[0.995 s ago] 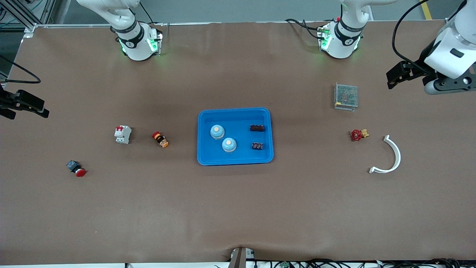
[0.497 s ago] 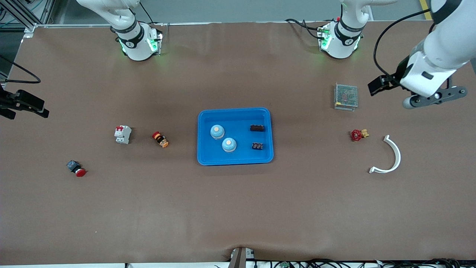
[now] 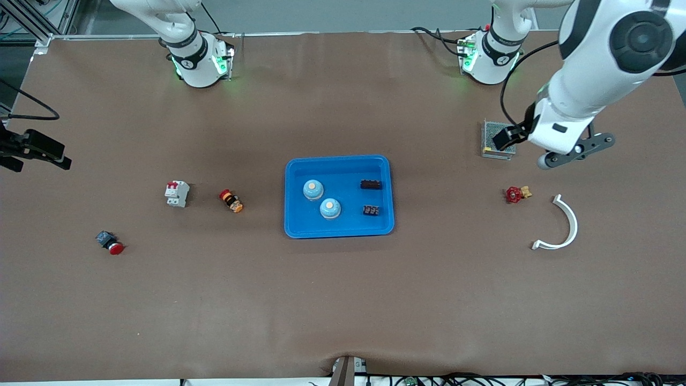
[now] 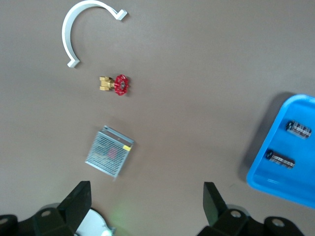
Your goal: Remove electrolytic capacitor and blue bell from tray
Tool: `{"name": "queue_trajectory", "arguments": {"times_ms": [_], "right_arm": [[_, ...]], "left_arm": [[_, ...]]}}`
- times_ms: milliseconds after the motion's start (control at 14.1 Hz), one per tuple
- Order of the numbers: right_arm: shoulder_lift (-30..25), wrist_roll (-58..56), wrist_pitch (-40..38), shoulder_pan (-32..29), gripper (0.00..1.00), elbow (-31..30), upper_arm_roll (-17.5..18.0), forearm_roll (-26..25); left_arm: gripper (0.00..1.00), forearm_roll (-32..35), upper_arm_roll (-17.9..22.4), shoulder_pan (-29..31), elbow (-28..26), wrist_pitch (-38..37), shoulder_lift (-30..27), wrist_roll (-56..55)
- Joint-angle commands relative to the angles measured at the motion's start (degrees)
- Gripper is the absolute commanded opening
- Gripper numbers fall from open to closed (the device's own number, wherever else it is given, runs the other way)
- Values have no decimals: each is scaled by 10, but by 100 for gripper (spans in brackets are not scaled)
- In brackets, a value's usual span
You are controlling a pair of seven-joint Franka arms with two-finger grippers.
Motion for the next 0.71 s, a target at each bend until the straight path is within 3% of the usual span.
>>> {"name": "queue_trajectory", "arguments": {"times_ms": [0,640], "right_arm": [[0,7,-2,7,100,6,0,0],[0,6,-1,7,100,6,0,-1]], "left_arm": [[100,-8,-22,1,-27,32,4,-59],[100,-6,-108,-7,-62,139,88,-327]]}}
